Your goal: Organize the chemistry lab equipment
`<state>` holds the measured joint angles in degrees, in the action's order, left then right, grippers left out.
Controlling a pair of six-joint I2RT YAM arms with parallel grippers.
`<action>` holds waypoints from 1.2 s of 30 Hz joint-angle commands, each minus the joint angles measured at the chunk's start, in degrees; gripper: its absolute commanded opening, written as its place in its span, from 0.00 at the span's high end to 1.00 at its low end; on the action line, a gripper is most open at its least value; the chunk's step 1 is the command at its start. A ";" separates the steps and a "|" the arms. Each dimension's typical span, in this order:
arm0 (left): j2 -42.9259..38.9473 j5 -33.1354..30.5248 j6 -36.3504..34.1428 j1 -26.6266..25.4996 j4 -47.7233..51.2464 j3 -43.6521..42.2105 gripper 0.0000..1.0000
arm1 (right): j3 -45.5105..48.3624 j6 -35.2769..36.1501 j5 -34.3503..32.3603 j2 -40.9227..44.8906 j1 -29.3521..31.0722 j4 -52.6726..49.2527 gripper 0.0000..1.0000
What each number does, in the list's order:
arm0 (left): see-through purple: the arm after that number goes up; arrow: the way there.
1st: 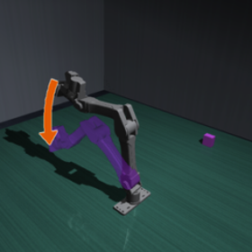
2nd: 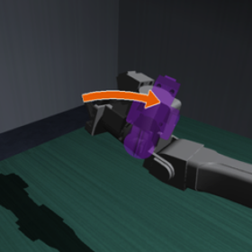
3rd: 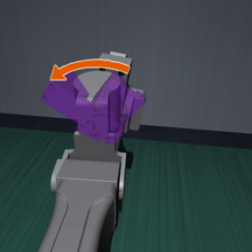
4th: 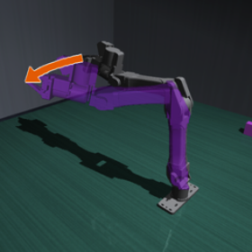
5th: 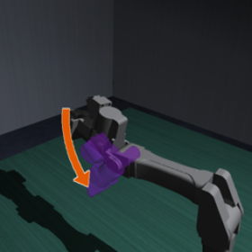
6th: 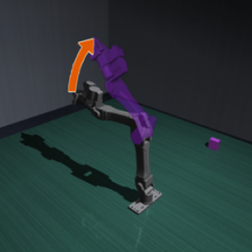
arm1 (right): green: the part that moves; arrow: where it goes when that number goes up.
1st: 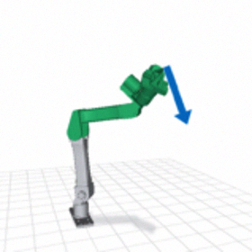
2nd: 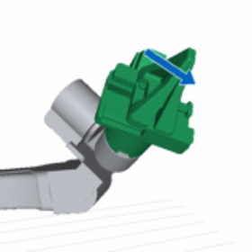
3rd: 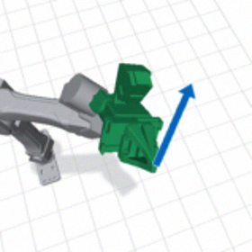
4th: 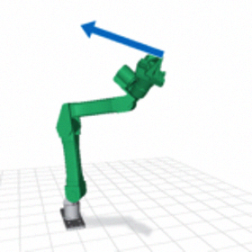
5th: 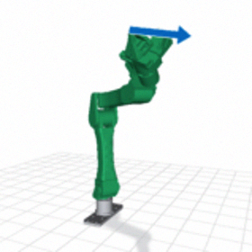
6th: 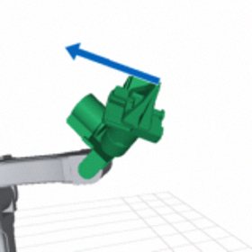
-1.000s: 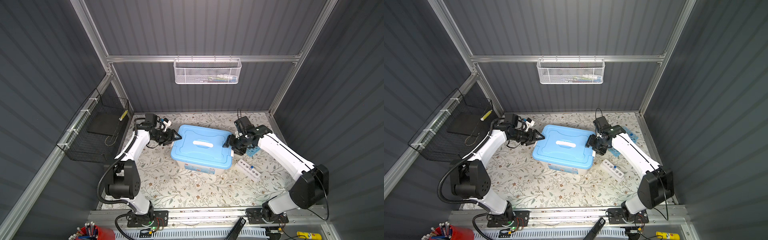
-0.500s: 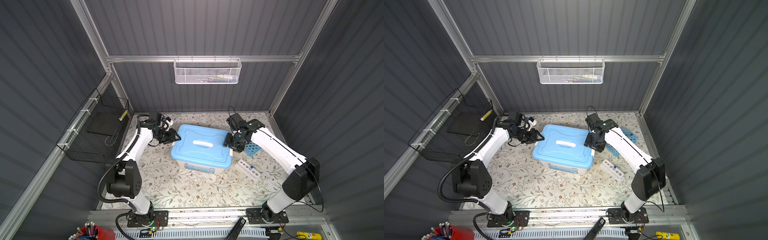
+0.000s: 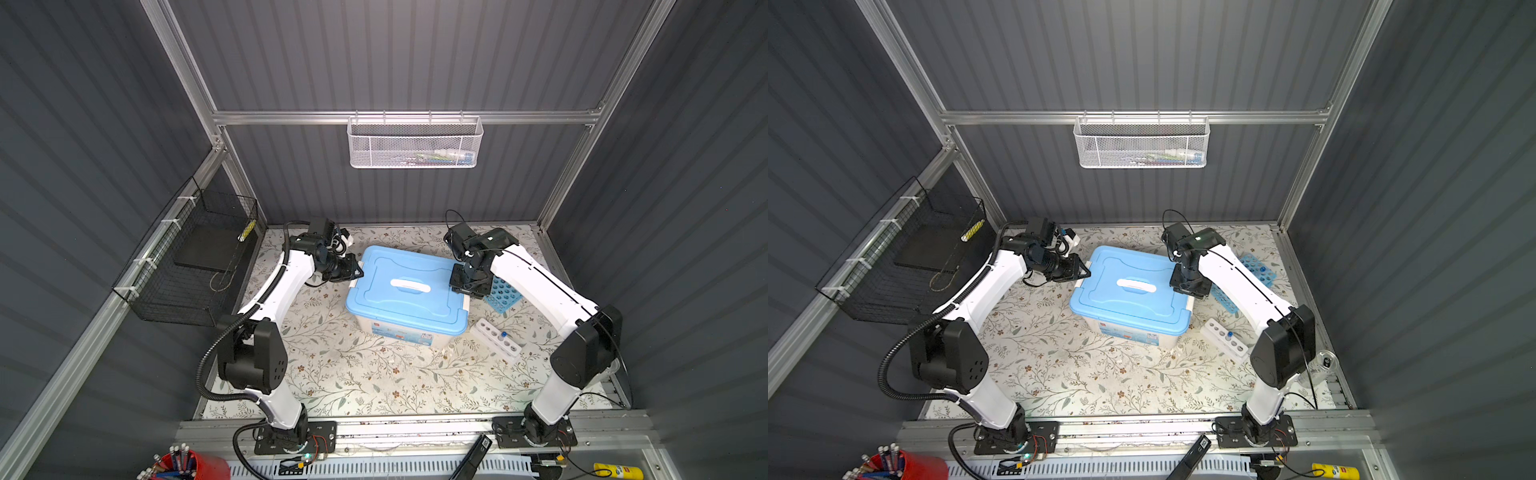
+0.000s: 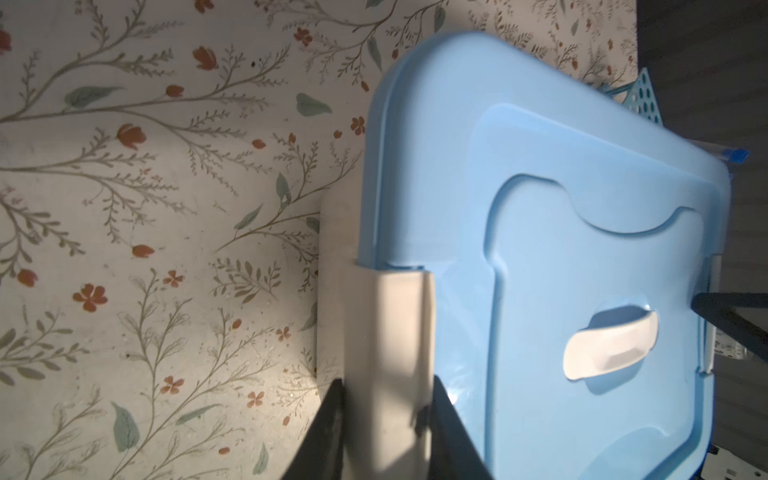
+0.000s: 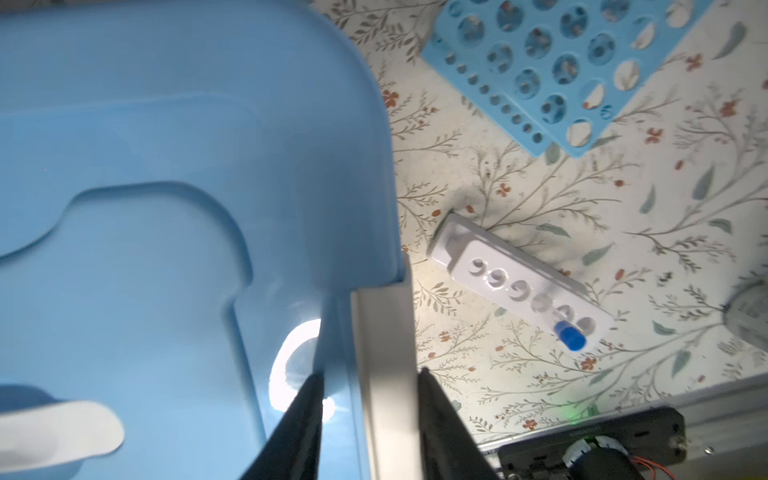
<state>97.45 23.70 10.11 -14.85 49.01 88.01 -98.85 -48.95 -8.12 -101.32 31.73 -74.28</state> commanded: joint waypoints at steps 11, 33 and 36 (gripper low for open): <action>2.66 7.42 -2.77 -8.13 4.78 0.03 0.47 | -0.82 2.32 7.77 -8.33 4.23 7.66 0.47; 2.36 9.57 -2.25 -3.15 3.13 6.40 0.06 | 1.71 2.76 10.91 1.29 -0.74 9.72 0.29; 2.67 9.02 -2.73 -3.17 4.07 5.48 0.03 | 1.90 3.06 11.71 0.66 -0.85 10.42 0.29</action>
<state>99.44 24.69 8.51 -16.69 51.79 91.92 -97.80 -46.74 -1.69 -99.74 30.02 -69.97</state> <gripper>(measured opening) 0.968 0.715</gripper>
